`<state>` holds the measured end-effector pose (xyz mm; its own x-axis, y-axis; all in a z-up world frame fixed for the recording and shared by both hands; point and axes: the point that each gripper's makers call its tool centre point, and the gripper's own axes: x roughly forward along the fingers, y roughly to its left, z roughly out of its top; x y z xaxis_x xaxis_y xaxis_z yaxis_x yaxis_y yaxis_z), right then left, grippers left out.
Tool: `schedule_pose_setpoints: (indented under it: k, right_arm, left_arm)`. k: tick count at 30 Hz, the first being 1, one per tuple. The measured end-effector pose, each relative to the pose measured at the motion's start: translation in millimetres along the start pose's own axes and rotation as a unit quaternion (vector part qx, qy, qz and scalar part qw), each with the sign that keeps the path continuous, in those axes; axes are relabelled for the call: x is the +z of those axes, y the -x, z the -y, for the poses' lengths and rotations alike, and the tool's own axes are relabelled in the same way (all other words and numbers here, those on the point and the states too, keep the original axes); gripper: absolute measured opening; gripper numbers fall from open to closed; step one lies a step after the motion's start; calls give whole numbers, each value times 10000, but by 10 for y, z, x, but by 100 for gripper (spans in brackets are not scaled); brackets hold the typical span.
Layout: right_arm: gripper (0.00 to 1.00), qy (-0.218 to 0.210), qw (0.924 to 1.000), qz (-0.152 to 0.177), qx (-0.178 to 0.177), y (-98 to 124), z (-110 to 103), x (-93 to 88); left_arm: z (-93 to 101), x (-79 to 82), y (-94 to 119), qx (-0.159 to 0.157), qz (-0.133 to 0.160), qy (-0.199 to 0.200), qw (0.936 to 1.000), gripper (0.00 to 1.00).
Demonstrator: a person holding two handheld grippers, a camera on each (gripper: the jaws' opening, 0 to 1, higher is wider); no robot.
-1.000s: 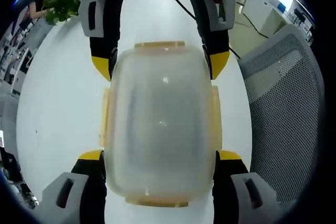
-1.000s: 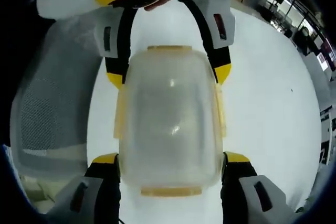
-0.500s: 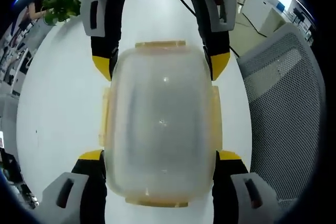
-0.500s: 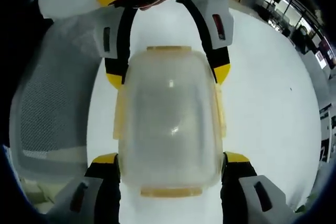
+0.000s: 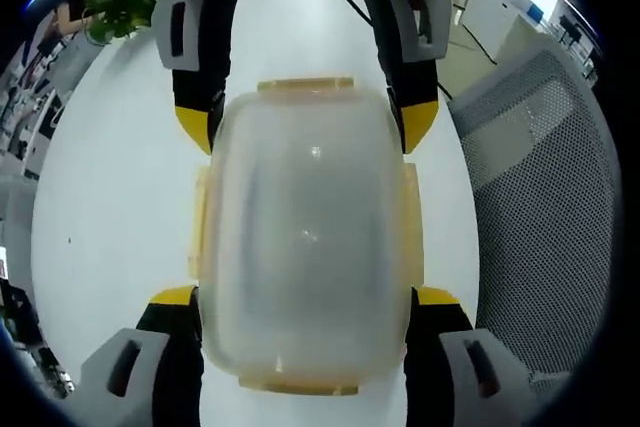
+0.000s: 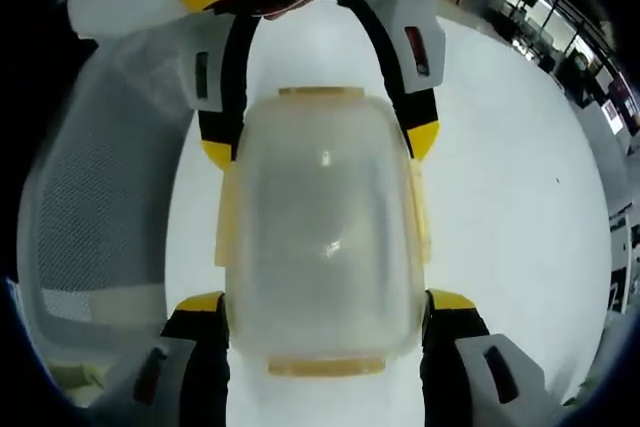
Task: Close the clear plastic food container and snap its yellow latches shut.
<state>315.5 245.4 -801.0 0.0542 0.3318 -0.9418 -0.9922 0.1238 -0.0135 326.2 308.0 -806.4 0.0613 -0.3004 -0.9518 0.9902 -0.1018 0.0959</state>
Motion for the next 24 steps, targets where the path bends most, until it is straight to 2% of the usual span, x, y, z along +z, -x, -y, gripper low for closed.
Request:
schedule_pose_setpoints:
  k: [10,24]
  right_arm:
    - [79,21,10000,-16,6,-78,19,233]
    - [79,6,10000,28,-3,-157,44,424]
  left_arm:
    - [-25,-250,66,10,-46,32,10000,83]
    - [-47,-438,119,17,-26,53,10000,83]
